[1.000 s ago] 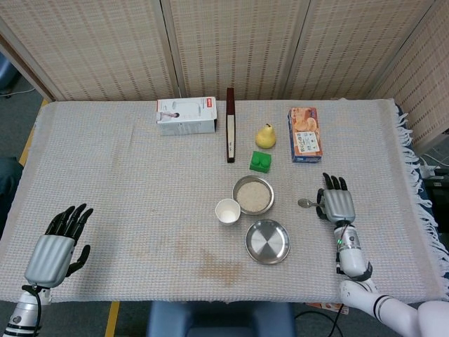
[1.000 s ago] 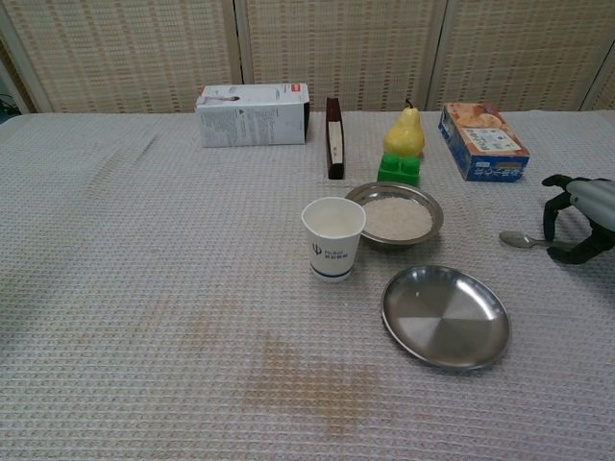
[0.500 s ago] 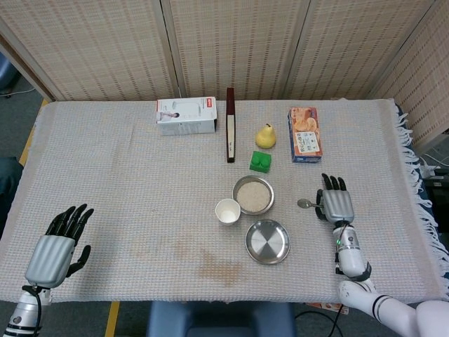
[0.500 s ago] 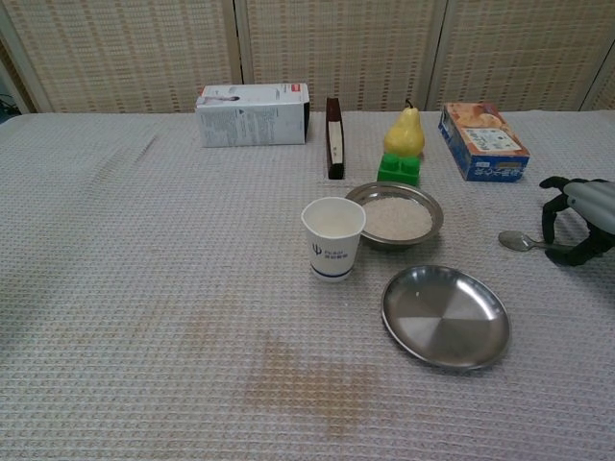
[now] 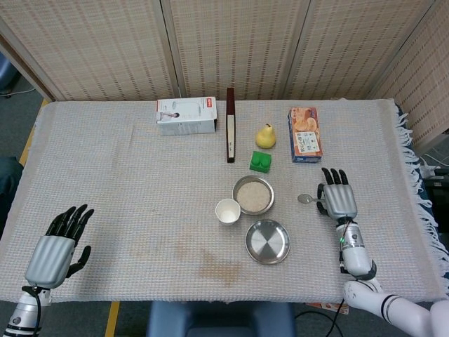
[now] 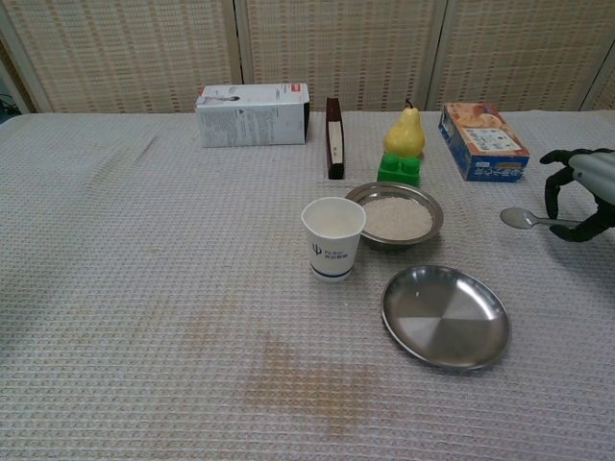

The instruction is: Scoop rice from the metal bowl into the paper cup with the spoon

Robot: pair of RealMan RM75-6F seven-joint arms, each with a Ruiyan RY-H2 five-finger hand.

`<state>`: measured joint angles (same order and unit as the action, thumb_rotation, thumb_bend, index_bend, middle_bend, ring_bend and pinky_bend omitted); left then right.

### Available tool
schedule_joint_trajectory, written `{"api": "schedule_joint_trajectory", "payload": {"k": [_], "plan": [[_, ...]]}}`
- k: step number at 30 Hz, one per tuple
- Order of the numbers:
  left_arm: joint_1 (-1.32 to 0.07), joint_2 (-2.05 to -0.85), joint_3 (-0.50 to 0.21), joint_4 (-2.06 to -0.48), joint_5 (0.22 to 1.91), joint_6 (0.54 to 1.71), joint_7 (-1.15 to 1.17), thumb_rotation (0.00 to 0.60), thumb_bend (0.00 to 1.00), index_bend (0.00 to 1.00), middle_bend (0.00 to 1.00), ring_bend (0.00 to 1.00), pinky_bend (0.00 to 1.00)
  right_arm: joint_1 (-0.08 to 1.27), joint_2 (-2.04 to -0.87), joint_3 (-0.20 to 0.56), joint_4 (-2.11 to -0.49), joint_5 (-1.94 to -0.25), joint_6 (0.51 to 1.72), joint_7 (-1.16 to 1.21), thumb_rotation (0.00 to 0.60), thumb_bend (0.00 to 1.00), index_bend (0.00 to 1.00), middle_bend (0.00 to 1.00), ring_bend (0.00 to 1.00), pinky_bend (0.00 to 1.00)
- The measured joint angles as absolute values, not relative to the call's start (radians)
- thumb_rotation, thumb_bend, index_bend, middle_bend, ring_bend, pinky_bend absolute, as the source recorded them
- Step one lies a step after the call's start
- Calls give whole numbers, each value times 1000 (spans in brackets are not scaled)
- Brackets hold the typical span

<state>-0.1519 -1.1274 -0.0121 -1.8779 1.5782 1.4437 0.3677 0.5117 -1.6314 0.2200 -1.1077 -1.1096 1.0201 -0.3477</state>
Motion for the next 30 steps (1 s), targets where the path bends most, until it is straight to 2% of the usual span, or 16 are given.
{"api": "schedule_joint_trajectory", "payload": {"k": [8,15,30], "plan": [[-148,-1123,-7,-1883,1595,1453,362,600,452,0,0,0,128,552,-1583,254,-1243,-1098,1059,-486,600,397,638,65,0,0],[-144,-1115,-5,-1887,1609,1463,350,600,452,0,0,0,128,626,-1585,273,-1306,-1065,1081,-708,600,397,639,67,0,0],[-140,-1103,-4,-1886,1621,1470,324,600,452,0,0,0,128,770,-1702,239,-1248,-1039,1114,-1018,600,399,653,77,0,0]]}}
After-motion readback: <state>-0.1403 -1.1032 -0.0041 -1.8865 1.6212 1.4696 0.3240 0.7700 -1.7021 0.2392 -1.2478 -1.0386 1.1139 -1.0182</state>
